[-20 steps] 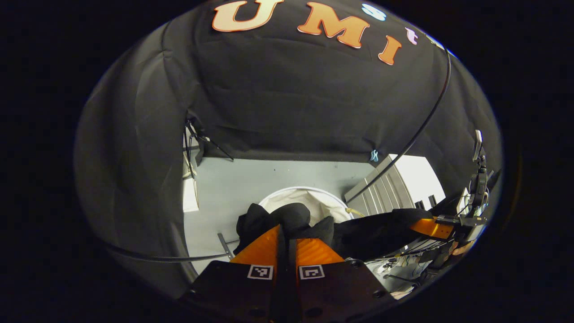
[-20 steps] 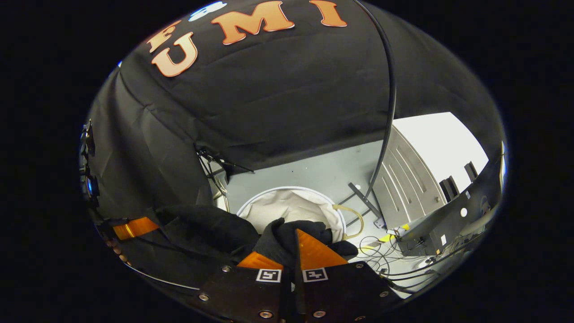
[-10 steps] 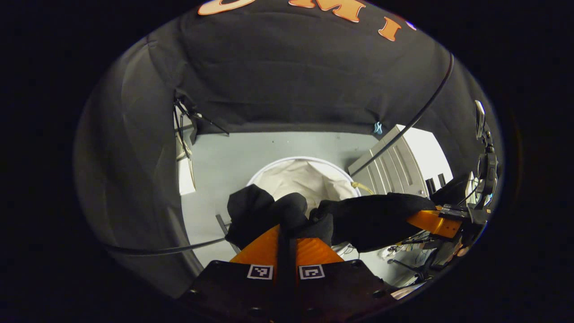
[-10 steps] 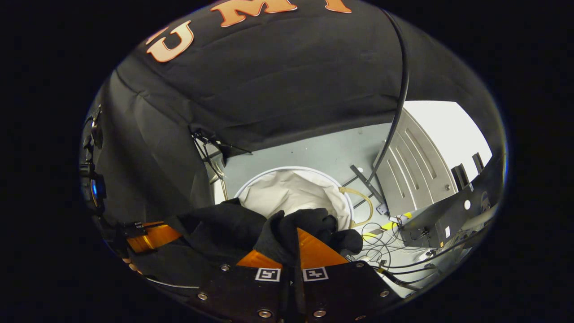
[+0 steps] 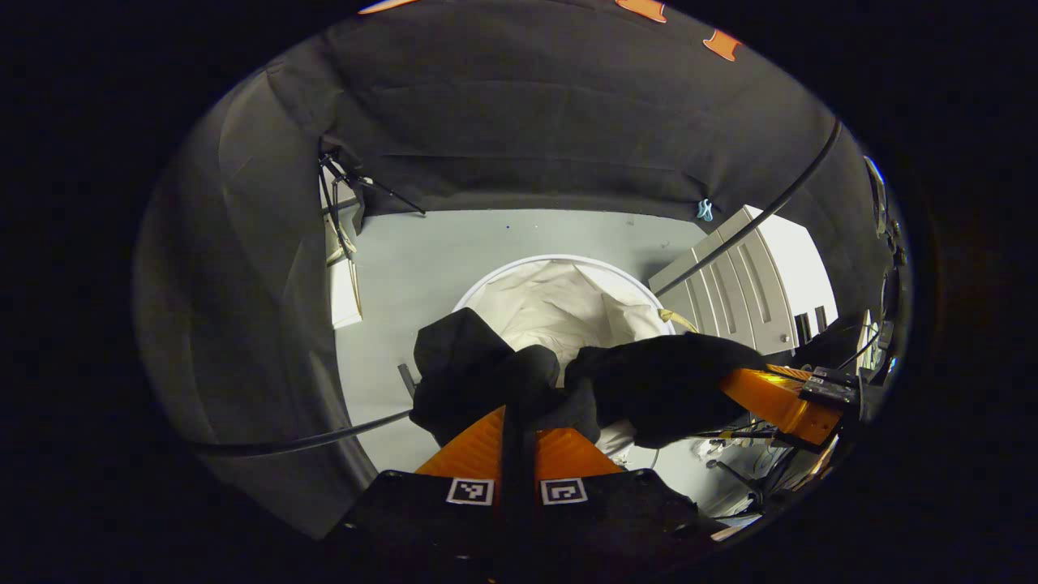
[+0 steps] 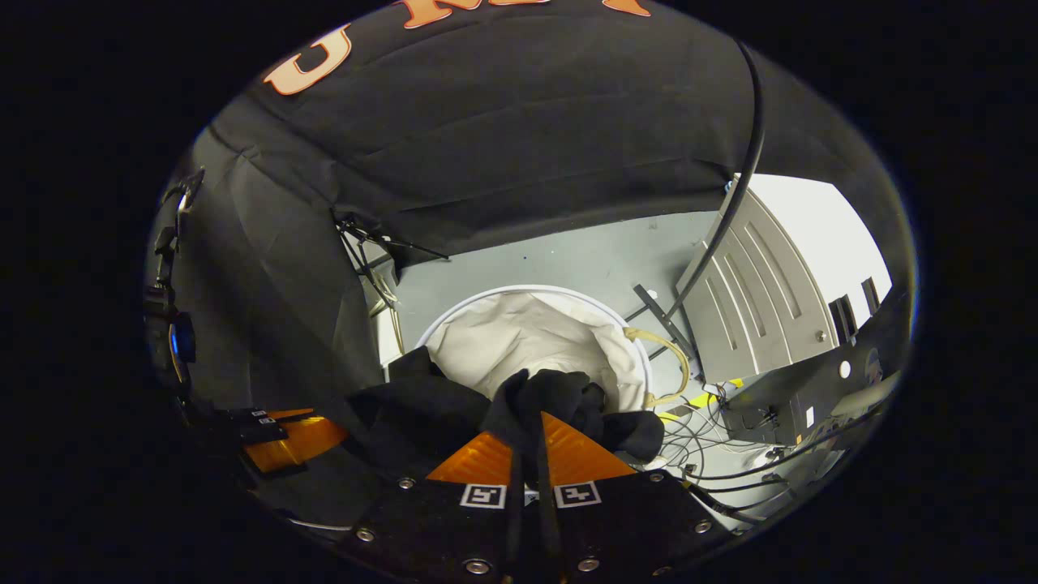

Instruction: Grasp the clothes on the hanger with both hands and then place them into the laundry hamper below.

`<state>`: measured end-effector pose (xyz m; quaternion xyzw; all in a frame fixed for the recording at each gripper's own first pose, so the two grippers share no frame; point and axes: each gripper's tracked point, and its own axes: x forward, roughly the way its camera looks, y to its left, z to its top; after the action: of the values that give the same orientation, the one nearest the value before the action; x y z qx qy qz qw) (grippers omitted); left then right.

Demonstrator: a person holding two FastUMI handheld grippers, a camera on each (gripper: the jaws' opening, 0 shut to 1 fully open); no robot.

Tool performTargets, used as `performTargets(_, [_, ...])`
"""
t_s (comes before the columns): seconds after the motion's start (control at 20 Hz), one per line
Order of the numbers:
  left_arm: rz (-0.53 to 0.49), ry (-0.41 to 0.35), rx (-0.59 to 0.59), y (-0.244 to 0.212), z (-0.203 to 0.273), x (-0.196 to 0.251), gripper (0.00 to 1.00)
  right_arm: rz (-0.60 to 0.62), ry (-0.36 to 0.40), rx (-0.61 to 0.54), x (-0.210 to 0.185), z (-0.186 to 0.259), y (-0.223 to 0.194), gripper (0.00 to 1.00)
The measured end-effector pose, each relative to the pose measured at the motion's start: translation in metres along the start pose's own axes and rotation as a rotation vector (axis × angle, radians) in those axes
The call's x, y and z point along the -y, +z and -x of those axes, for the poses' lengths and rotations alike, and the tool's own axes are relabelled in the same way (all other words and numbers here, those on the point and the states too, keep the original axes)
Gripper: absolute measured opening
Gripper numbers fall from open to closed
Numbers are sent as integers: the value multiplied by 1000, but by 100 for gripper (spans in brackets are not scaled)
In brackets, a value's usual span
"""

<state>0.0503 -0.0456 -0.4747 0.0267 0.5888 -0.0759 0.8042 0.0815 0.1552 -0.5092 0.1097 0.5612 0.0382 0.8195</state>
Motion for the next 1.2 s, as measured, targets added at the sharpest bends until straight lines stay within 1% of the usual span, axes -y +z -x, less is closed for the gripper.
performTargets(0.1, [-14, 2, -6, -2, -1, 1, 7, 4, 8, 5, -5, -1, 3, 9])
performTargets(0.2, [-28, 0, -13, -4, -3, 2, 7, 1, 13, 11, -7, 0, 8, 7])
performTargets(0.25, [-29, 1, -15, -6, -4, 2, 5, -1, 13, 15, -8, 1, 10, 7])
performTargets(0.3, [-28, 2, -20, -8, -5, 2, 8, -3, 11, 19, -6, -1, 12, 9])
performTargets(0.5, [-24, -5, -38, -12, -8, 5, 8, -24, -7, 31, 6, 5, 14, 12])
performTargets(0.55, [-35, -6, -35, -12, -7, 5, 10, -32, -13, 36, 9, 7, 16, 17])
performTargets(0.65, [-60, -4, -10, -2, -4, 7, 11, -38, -23, 41, 15, 8, 18, 21])
performTargets(0.7, [-71, 1, 7, 4, -1, 7, 8, -41, -27, 44, 17, 9, 18, 24])
performTargets(0.75, [-78, -2, 21, 12, 1, 11, 8, -43, -32, 48, 18, 10, 18, 29])
performTargets(0.8, [-78, -6, 30, 15, 3, 13, 8, -46, -30, 51, 18, 10, 18, 30])
performTargets(0.85, [-78, -13, 30, 16, 6, 16, 8, -46, -30, 53, 18, 12, 20, 37])
performTargets(0.9, [-74, -20, 29, 15, 7, 18, 10, -47, -20, 53, 16, 11, 21, 39])
performTargets(0.95, [-73, -21, 29, 14, 8, 18, 11, -46, -15, 56, 14, 12, 21, 47])
performTargets(1.0, [-75, -17, 28, 14, 9, 15, 11, -43, -16, 63, 16, 13, 22, 61])
performTargets(1.05, [-78, -17, 29, 13, 8, 15, 10, -38, -20, 69, 19, 15, 24, 66])
performTargets(1.1, [-79, -17, 30, 13, 11, 15, 12, -32, -24, 72, 21, 19, 25, 62])
performTargets(1.15, [-79, -16, 31, 11, 11, 15, 16, -26, -27, 76, 22, 21, 26, 70])
performTargets(1.2, [-79, -5, 34, 11, 13, 13, 19, -22, -32, 81, 22, 21, 26, 74])
